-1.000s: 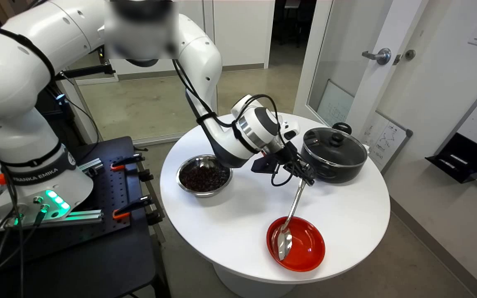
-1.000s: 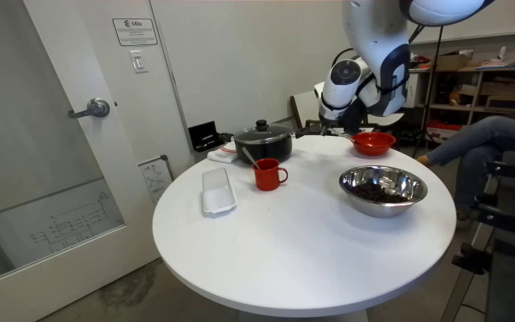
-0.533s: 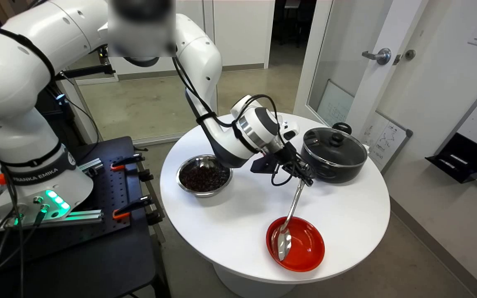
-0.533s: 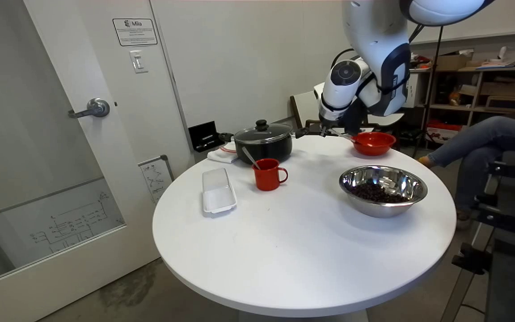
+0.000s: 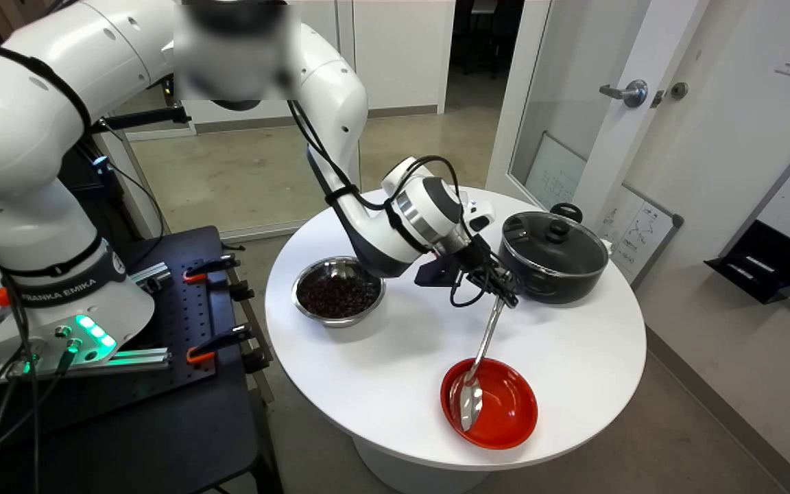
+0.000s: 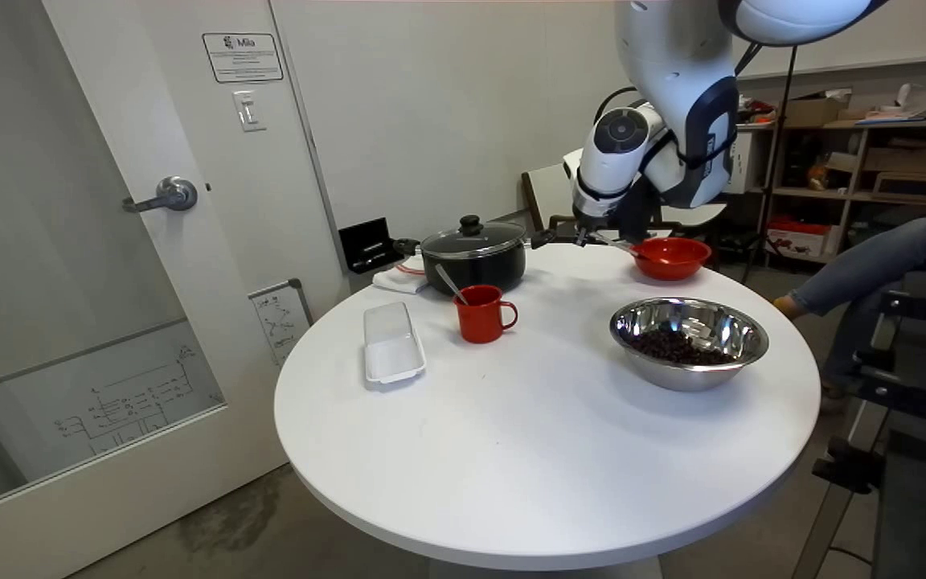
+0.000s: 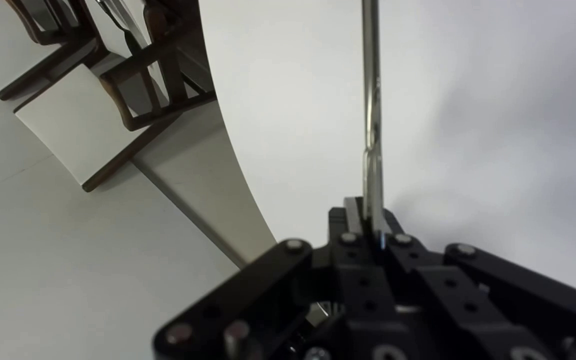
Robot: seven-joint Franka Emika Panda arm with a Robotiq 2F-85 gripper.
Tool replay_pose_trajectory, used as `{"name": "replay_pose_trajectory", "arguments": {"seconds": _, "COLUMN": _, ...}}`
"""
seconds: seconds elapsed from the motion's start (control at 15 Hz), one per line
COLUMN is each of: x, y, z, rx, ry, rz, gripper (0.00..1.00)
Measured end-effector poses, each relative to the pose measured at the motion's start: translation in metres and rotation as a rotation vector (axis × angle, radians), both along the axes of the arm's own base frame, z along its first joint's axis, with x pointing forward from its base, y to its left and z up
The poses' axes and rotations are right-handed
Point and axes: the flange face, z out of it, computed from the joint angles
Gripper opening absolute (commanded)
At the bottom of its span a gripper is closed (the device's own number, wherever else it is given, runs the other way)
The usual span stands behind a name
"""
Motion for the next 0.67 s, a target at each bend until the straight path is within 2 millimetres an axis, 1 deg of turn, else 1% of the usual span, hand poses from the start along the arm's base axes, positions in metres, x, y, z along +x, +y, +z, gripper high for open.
{"name": "replay_pose_trajectory", "arguments": {"seconds": 0.2, "x": 0.0002, "y": 0.0004, "z": 0.0, "rx": 0.0, "ry": 0.001, "rz": 0.002, "gripper": 0.03}}
{"name": "replay_pose_trajectory", "arguments": {"seconds": 0.27, "x": 0.0002, "y": 0.0004, "z": 0.0, "rx": -0.001, "ry": 0.001, "rz": 0.002, "gripper": 0.01}}
{"name": "replay_pose_trajectory", "arguments": {"seconds": 0.67, "x": 0.002, "y": -0.0005, "z": -0.0013, "rx": -0.011, "ry": -0.002, "rz": 0.01, "gripper": 0.01}}
